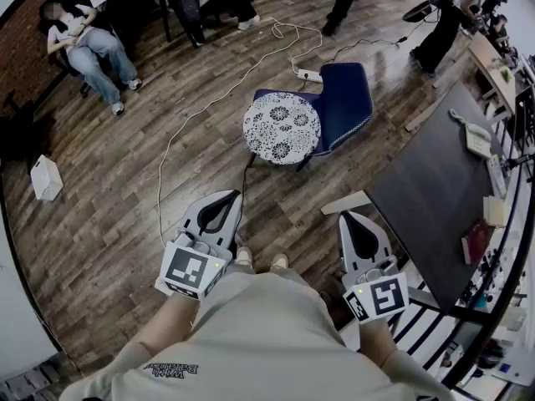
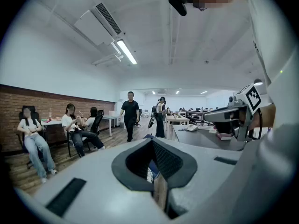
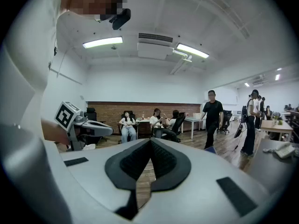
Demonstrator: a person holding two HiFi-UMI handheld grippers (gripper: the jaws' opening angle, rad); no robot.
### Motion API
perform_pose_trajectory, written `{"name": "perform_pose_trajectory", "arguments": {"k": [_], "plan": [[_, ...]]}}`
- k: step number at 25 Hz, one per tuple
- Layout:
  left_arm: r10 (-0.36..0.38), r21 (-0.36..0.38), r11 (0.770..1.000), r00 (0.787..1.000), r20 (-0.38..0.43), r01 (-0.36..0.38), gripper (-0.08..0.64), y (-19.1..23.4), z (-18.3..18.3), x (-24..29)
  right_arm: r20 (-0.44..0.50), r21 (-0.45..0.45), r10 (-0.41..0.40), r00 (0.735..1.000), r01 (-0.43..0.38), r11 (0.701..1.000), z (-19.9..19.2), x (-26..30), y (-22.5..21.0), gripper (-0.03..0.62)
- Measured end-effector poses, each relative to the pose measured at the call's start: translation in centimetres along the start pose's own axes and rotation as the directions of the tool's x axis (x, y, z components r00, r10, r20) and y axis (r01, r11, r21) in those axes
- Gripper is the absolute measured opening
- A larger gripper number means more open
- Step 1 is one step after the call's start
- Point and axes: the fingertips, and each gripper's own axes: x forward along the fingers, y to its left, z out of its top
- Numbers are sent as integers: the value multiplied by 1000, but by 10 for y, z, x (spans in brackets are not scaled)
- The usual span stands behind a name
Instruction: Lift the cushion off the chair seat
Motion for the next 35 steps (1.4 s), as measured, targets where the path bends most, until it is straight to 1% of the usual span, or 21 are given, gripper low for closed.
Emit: {"name": "perform_pose_trajectory", "arguments": {"k": [3,6,8,11,18,29,35], "plan": [[10,-24,1000,1000,0,-10,5,-5,2,1,0,16,3,1000,-3,1000,0,-3,-7,3],[-8,-51,999,1000,-18,7,5,-14,-1,4,25,49,-15,1000,14,999,1,-9,-15,3],[-16,-49,999,1000,-20,14,5,-19,-1,5,36,54,-38,999,36,998,1,-14,-21,3],[-37,-50,998,999,-3,37,5,-26,5,6,41,66,-63,997,60,996,1,-19,-28,2],[-66,-53,996,998,-4,66,5,-34,7,8,13,102,-103,995,101,990,-8,-27,-33,3],[-50,-55,997,998,-37,48,5,-44,0,19,-5,118,-92,996,92,989,-21,-31,-44,3],[-28,-51,998,999,-44,25,5,-51,1,30,9,118,-88,996,86,989,-23,-34,-62,3]]}}
